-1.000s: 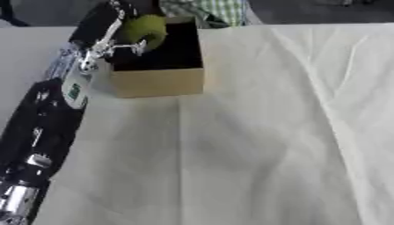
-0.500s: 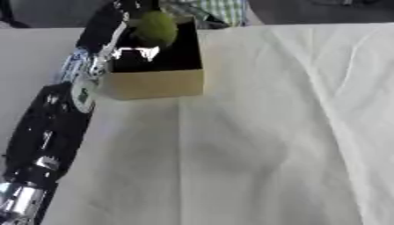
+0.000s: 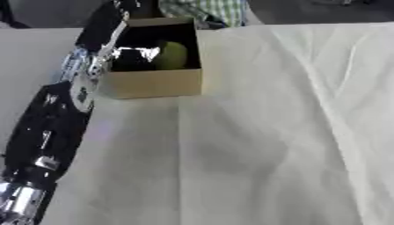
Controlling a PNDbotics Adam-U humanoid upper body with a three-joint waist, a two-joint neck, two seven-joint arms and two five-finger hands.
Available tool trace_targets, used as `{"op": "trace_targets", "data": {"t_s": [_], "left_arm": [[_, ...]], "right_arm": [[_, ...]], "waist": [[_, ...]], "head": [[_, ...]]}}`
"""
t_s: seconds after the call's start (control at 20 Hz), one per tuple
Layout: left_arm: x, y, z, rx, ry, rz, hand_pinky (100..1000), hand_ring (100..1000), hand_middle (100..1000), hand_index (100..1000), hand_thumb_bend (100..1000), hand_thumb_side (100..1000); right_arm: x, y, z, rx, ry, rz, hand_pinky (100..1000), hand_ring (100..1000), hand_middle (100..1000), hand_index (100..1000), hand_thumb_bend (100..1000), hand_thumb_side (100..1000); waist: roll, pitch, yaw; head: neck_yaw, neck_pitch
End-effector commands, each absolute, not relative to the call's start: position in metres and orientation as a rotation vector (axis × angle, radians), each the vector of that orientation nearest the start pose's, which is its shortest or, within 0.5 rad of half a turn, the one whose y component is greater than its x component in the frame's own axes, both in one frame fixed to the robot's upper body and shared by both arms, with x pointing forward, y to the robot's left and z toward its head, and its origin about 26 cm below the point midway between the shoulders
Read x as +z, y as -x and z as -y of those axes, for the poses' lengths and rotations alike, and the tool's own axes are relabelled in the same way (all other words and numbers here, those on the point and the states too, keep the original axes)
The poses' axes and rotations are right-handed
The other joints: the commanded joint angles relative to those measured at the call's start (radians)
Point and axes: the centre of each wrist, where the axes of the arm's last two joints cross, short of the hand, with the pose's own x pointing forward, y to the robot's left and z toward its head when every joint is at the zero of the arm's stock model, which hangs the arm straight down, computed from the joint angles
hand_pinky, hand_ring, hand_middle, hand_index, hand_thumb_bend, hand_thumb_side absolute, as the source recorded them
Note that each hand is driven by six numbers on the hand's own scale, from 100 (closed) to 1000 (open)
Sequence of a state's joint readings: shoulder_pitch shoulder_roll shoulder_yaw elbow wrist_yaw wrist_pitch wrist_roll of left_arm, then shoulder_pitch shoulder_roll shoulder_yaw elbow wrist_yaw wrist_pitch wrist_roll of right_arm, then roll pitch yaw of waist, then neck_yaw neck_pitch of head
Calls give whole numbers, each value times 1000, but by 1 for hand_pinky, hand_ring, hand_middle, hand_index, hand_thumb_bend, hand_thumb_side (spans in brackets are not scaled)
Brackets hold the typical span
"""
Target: Pick up objects on the table and place them in the box.
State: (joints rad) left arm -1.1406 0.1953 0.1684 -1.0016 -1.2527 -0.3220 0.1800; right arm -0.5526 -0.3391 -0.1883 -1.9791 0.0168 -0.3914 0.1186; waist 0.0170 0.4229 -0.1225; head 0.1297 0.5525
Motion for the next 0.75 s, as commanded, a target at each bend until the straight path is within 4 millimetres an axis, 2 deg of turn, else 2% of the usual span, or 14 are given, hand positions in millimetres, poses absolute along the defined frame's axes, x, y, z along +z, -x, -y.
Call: {"op": "trace_targets", "data": {"t_s": [0.05, 0.25, 0.45, 0.65, 0.75], "left_arm": [[314, -476, -207, 1059, 1632, -2860, 601, 683, 693, 807, 223, 273], [345, -450, -220, 778, 1396, -2967, 589, 662, 670, 781, 200, 265], [364, -415, -255, 530, 1156, -3087, 569, 642, 649, 760, 185, 268], [346, -384, -317, 436, 1066, -3194, 550, 628, 638, 751, 176, 289], [335, -370, -341, 397, 1064, -3226, 546, 625, 636, 748, 175, 298]], "right_arm": [[293, -307, 286, -588, -322, -3244, 899, 910, 586, 782, 100, 236], [294, -306, 290, -583, -355, -3240, 896, 904, 589, 782, 100, 227], [295, -304, 295, -574, -398, -3238, 894, 897, 591, 782, 100, 218], [296, -303, 300, -557, -446, -3234, 891, 889, 592, 782, 100, 209], [296, -302, 303, -540, -468, -3231, 888, 883, 593, 782, 100, 203]], "waist": [[2, -35, 1], [14, -45, 14], [28, -59, 36], [31, -69, 56], [27, -72, 63]], "head": [[-10, -1], [-49, 20], [-93, 34], [-141, 39], [-160, 44]]}}
